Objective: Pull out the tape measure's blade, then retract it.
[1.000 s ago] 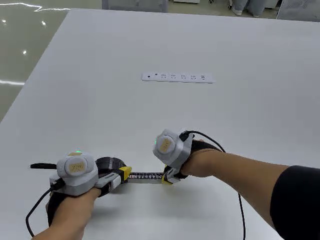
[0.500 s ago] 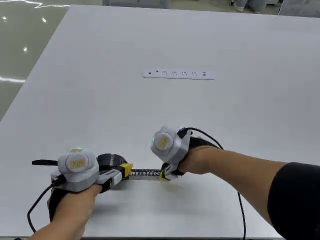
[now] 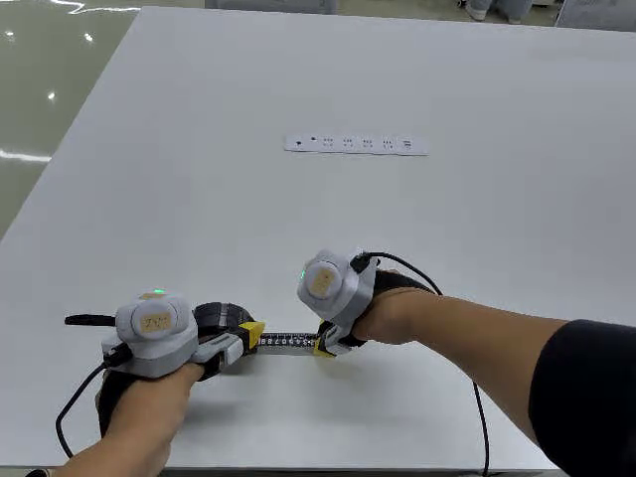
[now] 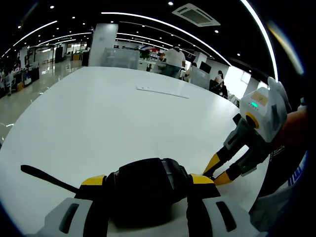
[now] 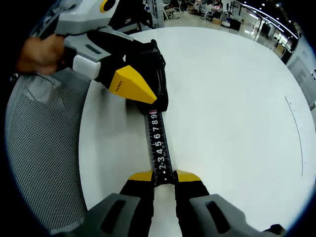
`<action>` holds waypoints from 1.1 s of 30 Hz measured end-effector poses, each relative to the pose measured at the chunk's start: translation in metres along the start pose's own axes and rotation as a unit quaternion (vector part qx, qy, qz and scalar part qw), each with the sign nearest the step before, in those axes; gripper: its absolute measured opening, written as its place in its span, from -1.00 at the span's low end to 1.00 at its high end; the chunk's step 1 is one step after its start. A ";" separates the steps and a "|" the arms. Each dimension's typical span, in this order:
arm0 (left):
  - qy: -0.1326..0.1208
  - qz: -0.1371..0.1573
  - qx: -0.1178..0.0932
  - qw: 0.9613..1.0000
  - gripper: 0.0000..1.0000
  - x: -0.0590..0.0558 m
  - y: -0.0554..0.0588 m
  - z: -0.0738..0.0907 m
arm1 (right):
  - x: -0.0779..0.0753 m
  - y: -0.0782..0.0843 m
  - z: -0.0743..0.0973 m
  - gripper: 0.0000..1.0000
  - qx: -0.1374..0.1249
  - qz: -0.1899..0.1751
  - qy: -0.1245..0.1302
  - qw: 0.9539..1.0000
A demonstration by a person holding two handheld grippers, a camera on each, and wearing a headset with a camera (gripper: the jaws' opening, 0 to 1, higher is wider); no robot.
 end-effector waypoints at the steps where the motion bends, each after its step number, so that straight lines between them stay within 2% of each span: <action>1: 0.000 0.000 0.000 1.000 0.19 0.000 0.000 0.000 | 0.000 0.000 0.000 -0.78 0.000 0.000 0.000 1.000; 33: 0.004 0.005 0.000 1.000 0.19 0.000 0.000 0.001 | 0.000 -0.010 -0.004 -0.78 -0.012 0.003 -0.002 1.000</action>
Point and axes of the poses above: the centre of the closed fingertips' face, and the gripper's own axes: z roughly backward along the fingers, x roughly to its left, y roughly out of its underside, the point moved 2 cm from there along z, roughly backward along the fingers, and after that the axes turned 9 degrees about z, right-handed, at the moved point
